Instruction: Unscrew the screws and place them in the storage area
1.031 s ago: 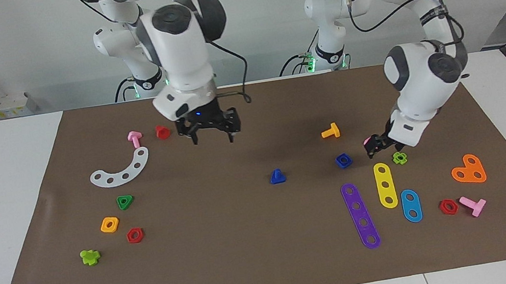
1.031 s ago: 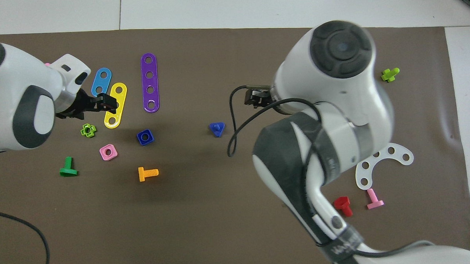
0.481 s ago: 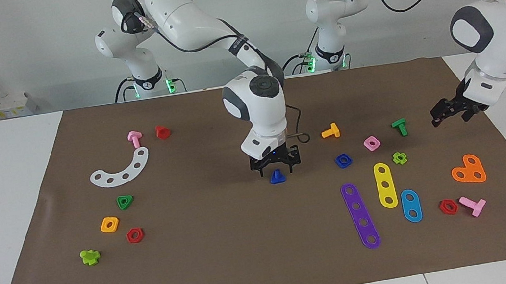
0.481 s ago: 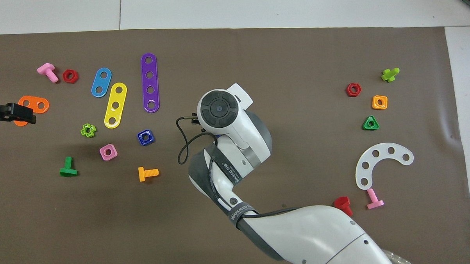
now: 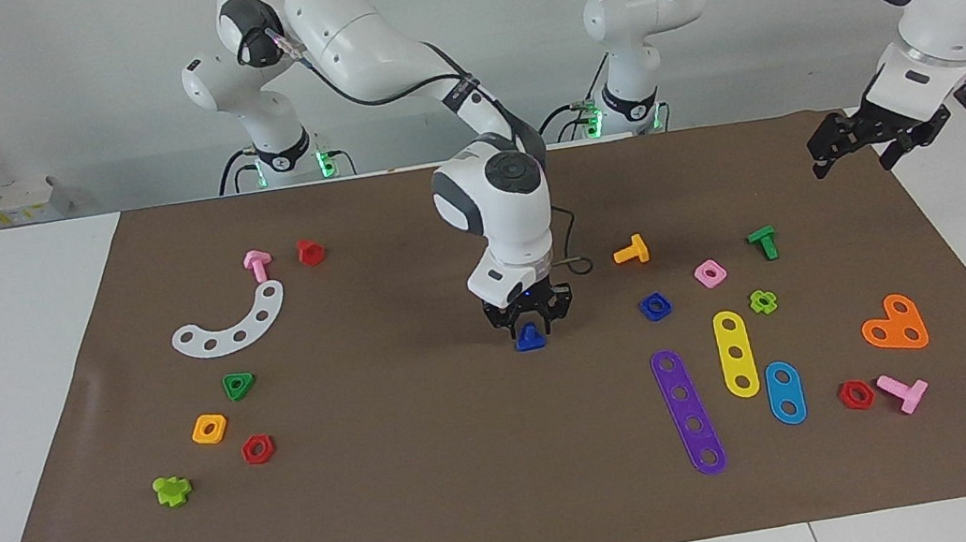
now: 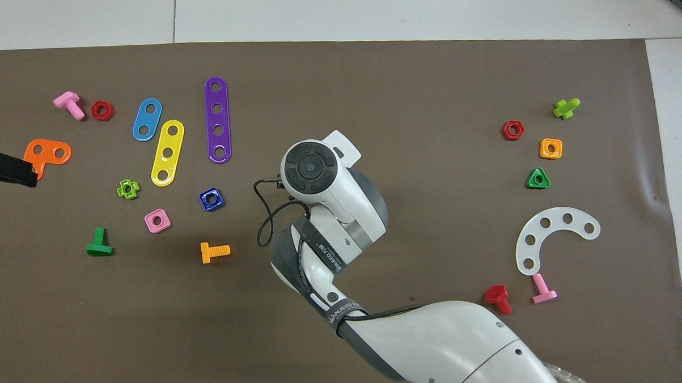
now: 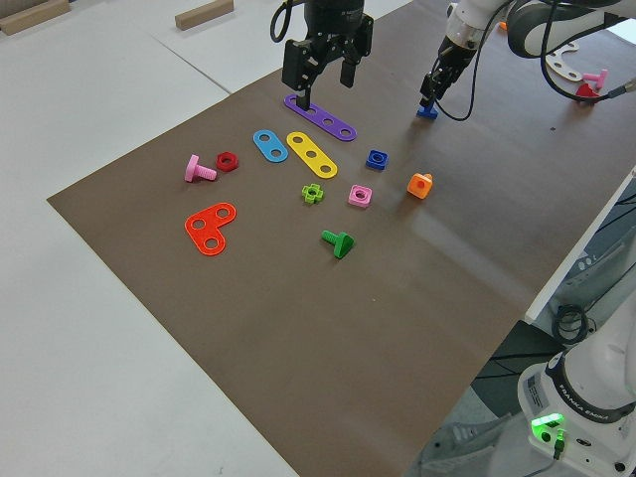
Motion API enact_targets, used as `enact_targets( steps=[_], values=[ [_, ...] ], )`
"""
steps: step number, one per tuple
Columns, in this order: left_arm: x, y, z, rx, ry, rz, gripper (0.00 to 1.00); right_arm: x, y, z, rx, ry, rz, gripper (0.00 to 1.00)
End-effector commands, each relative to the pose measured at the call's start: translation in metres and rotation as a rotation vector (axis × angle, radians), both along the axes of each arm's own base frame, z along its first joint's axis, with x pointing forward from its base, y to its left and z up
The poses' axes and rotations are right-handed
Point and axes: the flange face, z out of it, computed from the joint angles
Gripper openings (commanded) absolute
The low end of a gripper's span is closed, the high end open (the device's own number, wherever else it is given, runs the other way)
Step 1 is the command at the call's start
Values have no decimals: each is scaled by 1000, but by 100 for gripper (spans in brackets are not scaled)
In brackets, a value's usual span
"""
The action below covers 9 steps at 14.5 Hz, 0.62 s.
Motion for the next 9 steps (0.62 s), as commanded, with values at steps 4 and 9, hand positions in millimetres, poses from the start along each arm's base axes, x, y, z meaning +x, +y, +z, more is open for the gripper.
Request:
enact_targets(
  steps=[4,9],
  values=[
    [-9,-59,1,35,8,27,100,-2,-5,0,-4,-18,41,47],
    [-8,-50,0,23,5,-9,100,-4,-4,0,-24,-29,62,0]
  ],
)
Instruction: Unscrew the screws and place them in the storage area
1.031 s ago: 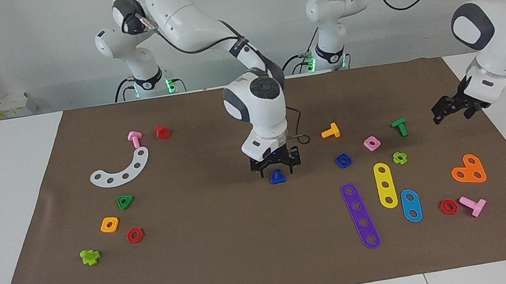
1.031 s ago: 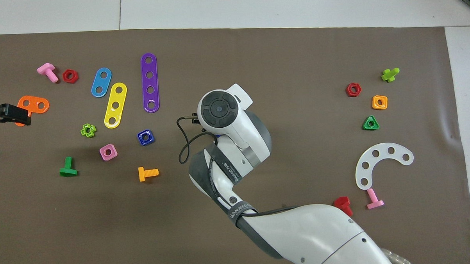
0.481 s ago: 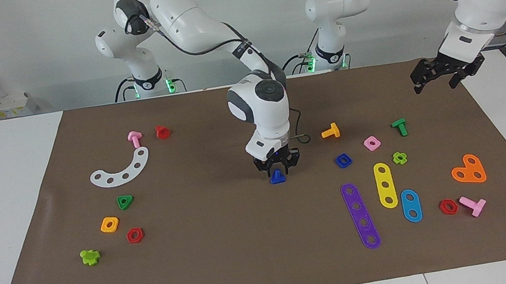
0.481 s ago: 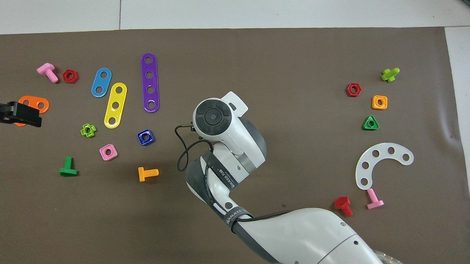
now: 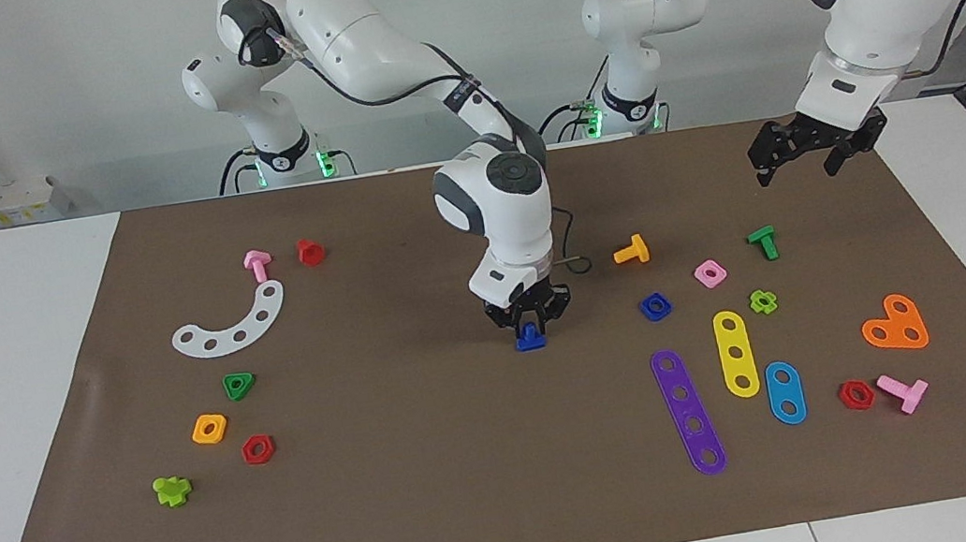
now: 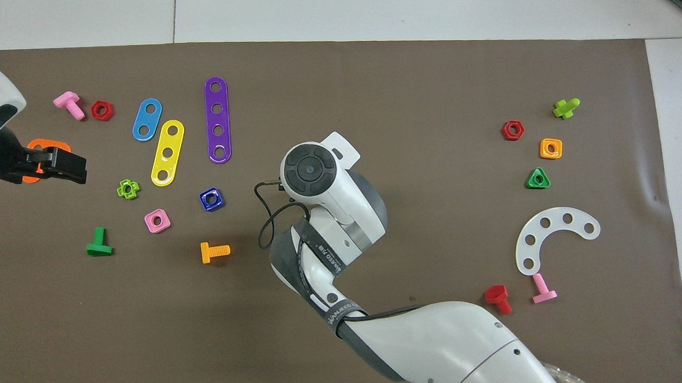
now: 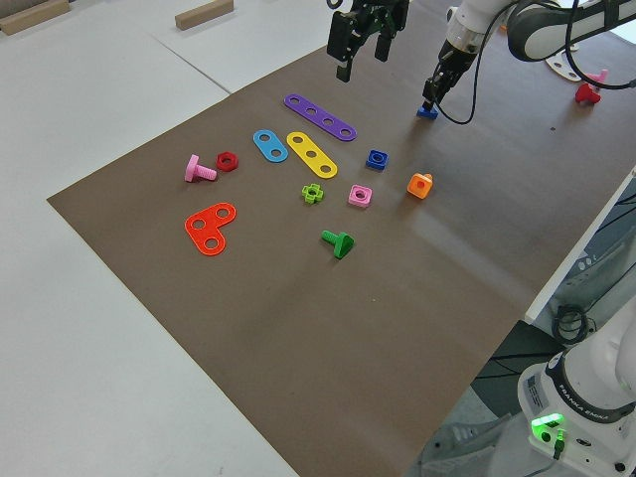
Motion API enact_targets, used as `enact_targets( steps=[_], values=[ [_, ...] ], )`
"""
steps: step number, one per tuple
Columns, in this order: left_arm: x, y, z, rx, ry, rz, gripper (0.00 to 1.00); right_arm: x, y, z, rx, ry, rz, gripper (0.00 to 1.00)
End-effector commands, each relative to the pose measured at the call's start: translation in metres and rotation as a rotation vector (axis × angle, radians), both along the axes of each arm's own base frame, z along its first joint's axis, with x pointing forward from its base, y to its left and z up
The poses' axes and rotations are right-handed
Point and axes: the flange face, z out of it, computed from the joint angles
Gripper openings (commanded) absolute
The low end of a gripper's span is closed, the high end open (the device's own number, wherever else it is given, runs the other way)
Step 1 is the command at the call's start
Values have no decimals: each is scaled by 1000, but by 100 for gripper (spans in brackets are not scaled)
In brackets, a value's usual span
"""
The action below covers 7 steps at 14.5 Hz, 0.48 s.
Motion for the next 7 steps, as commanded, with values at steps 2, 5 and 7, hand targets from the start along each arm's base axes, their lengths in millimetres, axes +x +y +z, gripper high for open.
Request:
enact_targets(
  steps=[2,5,7],
  values=[
    [-7,6,0,13,1,-14,100,1,-5,7,-15,-30,33,0],
    [-7,8,1,-35,0,3,100,14,-25,38,-27,-37,-1,0],
    [-7,10,1,-46,3,10,100,34,-97,97,-17,-58,-69,0]
  ],
)
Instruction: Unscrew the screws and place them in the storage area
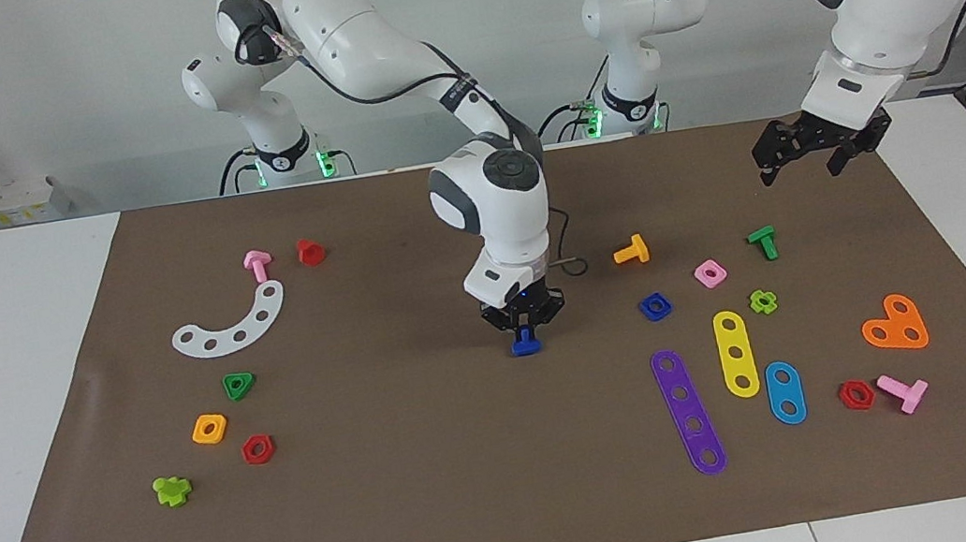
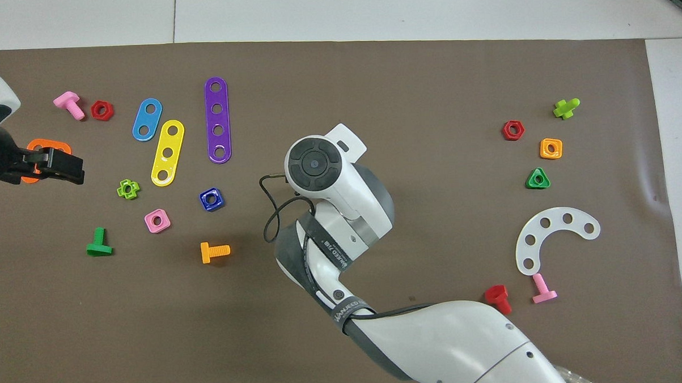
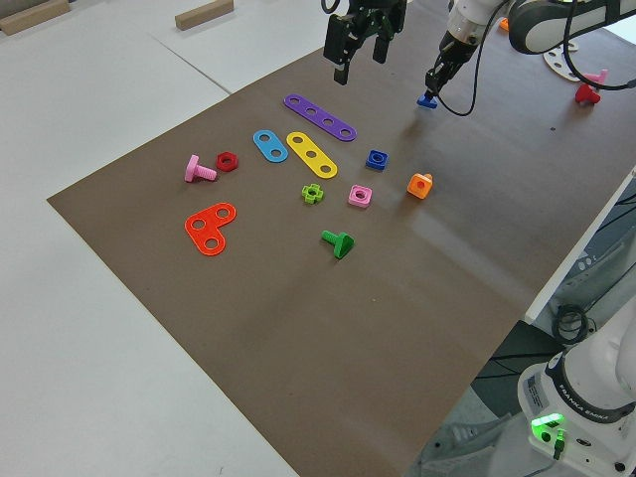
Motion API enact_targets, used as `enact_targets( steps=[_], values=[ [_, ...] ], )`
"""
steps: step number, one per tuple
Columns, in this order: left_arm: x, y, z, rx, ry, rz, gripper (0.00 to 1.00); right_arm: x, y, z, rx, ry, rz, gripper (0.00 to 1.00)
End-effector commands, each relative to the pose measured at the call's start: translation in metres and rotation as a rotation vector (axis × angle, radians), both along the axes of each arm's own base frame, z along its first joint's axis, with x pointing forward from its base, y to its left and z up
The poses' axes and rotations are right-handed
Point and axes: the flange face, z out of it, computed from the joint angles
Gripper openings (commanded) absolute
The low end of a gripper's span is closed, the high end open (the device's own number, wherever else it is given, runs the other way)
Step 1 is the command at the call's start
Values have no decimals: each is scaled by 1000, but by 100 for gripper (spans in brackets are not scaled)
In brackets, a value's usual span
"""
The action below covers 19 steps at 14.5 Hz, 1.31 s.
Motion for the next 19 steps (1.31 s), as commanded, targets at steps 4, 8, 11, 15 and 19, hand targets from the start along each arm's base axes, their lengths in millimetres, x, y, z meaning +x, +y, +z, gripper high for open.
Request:
enact_targets(
  steps=[4,8,11,15,19],
  values=[
    [-9,10,3,-22,9,17,100,13,-236,94,-32,67,97,0],
    [-14,25,11,-23,-5,49,100,-7,-349,37,-2,99,184,0],
    [-11,26,12,-23,-22,54,100,-20,-382,3,-6,105,231,0],
    [-7,32,11,-24,-61,51,100,-25,-390,-17,-7,91,219,0],
    [-8,46,10,-23,-67,80,100,-23,-389,-25,29,80,180,43]
  ],
)
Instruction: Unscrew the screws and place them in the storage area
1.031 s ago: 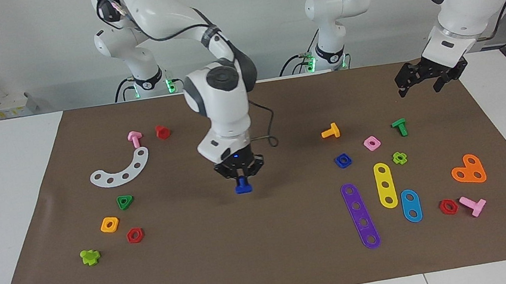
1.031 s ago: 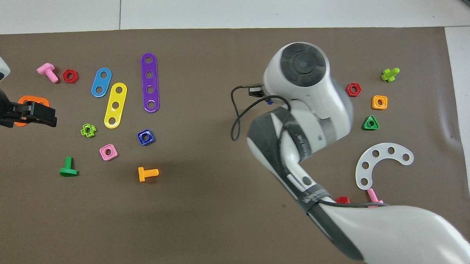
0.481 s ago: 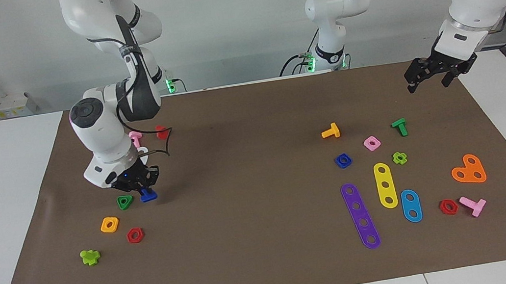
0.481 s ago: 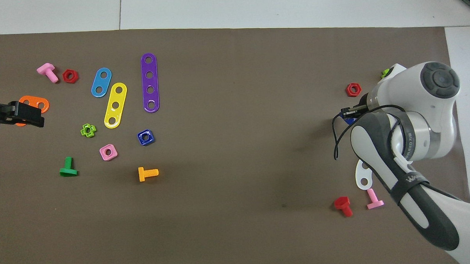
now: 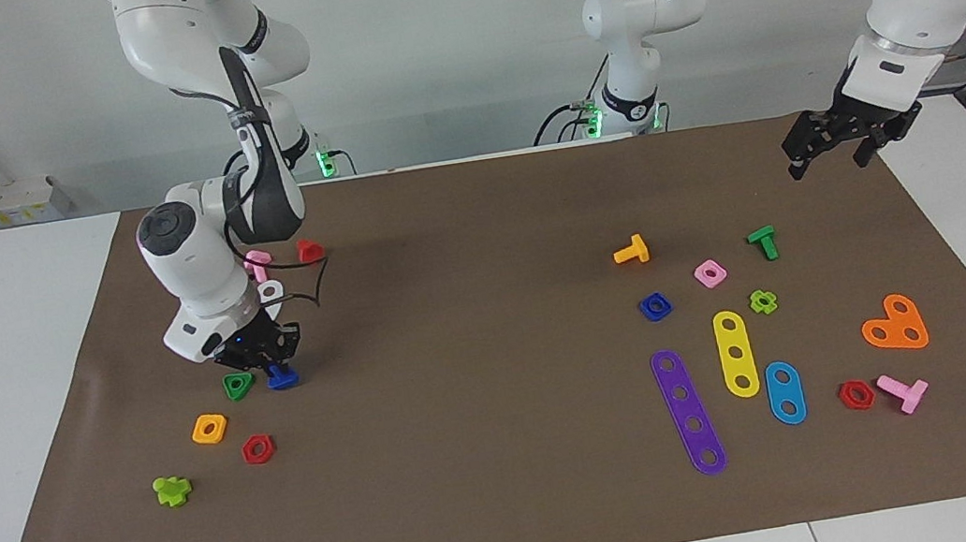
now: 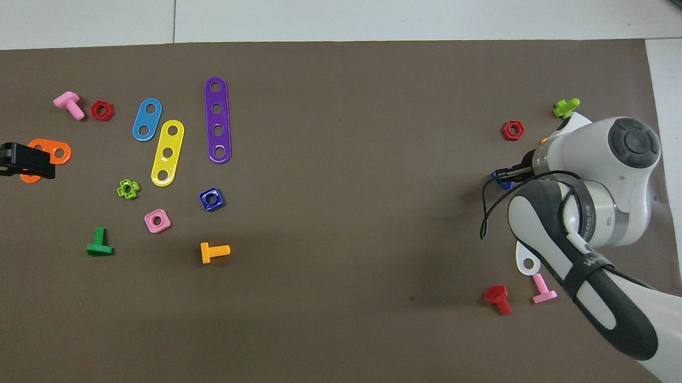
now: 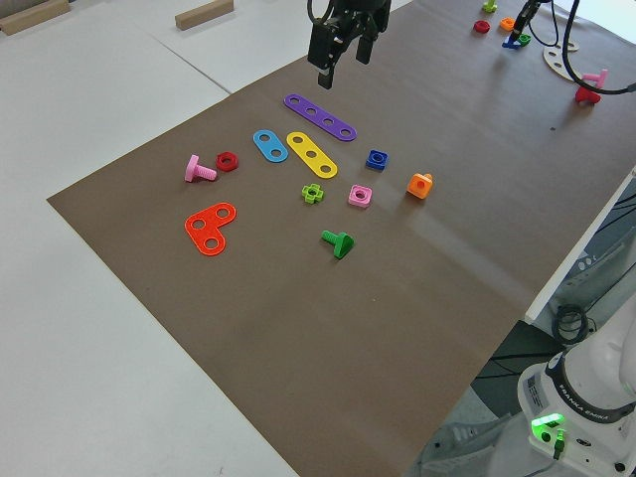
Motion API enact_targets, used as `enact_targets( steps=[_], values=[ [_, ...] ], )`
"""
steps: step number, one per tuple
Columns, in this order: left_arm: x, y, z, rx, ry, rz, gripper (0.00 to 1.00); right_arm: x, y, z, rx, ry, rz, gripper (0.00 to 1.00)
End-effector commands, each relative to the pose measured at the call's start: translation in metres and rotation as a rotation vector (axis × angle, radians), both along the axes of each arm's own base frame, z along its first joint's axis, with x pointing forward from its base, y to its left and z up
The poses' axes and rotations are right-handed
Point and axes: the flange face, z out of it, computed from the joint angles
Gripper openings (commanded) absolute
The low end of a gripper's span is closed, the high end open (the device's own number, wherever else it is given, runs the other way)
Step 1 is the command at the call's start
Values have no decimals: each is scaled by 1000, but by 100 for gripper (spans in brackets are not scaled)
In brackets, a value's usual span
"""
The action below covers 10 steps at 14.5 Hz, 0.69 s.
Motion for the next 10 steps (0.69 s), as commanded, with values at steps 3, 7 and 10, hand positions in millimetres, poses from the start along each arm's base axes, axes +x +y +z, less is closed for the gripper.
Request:
enact_targets(
  steps=[3,7,10],
  values=[
    [-7,3,0,-17,-17,2,100,3,-16,7,27,-29,-32,100],
    [-7,3,0,-17,-17,2,100,26,-16,111,52,-44,-189,100],
    [-7,3,0,-17,-17,2,100,18,-39,196,22,-13,-229,100]
  ],
)
